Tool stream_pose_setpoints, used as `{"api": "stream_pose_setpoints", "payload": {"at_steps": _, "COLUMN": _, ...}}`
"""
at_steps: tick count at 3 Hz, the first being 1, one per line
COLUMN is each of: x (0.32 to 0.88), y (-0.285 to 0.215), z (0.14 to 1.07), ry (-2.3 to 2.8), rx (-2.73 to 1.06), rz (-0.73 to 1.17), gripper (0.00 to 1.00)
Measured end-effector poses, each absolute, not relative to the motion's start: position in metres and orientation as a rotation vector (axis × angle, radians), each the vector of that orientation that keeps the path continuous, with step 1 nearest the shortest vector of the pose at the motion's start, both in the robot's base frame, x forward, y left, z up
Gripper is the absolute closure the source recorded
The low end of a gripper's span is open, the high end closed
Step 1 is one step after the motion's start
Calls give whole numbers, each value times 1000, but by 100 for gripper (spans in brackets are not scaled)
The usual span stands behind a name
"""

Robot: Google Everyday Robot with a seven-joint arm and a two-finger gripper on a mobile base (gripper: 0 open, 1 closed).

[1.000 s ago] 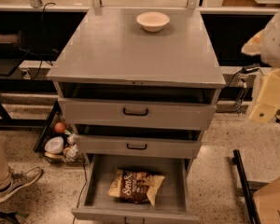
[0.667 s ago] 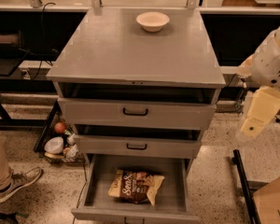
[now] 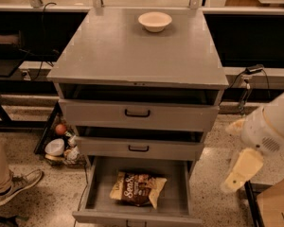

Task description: Pick brown chip bag from bottom drawer and place on counter

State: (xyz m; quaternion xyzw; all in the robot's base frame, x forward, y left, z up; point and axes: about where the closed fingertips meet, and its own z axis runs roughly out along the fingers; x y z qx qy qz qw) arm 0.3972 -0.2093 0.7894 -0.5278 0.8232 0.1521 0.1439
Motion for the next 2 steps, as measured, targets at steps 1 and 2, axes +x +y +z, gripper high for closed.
{"api": "stream_pose_setpoints", "payload": {"at_steps": 1, "x": 370, "y": -195, "z": 704, "ry": 2420, "rx": -1409, "rz": 593, "gripper": 0}}
{"api": "stream_pose_setpoints", "payload": {"at_steps": 2, "x": 371, "y": -195, "z": 705, "ry": 2419, "rx": -1411, "rz": 592, "gripper": 0}}
